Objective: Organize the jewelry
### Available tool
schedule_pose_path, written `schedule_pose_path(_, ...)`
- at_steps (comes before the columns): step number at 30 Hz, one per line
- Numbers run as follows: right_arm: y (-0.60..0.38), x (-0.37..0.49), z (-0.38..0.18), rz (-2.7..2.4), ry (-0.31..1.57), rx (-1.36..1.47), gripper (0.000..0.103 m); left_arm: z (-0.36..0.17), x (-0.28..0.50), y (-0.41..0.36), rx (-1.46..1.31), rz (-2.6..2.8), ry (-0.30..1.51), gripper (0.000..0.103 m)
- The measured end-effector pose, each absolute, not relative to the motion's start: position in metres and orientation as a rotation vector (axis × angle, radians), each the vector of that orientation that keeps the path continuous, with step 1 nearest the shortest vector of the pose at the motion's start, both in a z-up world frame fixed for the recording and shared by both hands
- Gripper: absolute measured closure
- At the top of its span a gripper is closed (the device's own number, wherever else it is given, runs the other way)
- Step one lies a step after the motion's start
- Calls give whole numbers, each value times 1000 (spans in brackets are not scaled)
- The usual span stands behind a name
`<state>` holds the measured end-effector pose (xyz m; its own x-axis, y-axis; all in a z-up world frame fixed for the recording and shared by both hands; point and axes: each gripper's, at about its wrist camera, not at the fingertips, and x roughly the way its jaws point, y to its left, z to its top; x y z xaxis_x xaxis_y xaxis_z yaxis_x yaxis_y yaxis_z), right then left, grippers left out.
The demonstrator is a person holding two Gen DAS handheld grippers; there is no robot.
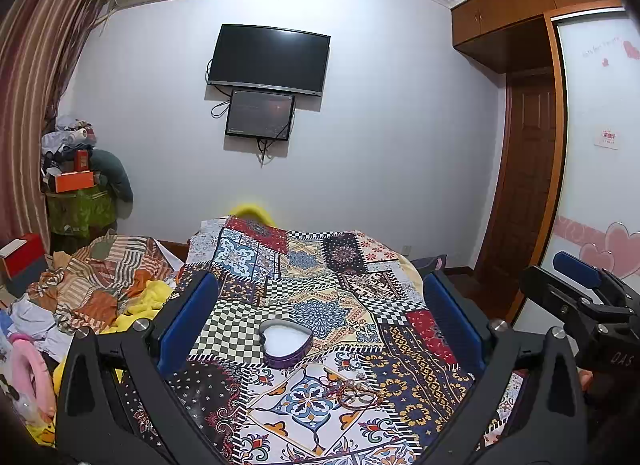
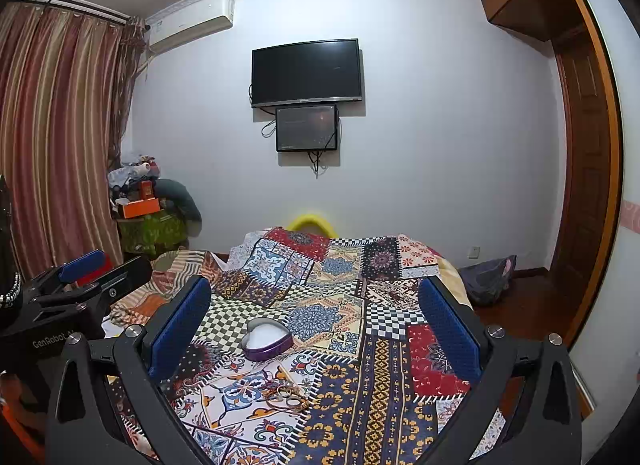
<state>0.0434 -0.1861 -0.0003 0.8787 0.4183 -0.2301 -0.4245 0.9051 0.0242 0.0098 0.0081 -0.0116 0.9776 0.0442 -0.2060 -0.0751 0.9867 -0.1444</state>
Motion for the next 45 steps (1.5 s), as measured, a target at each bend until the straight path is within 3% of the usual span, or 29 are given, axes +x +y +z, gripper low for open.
schedule_pose_path(32,-182,58,-13,437,275,-31,0,-20,22,12,-158,63,233,0)
schedule_pose_path(45,-178,125,-99,386,515,-121,0,-84,79,31,-190,86,451,0)
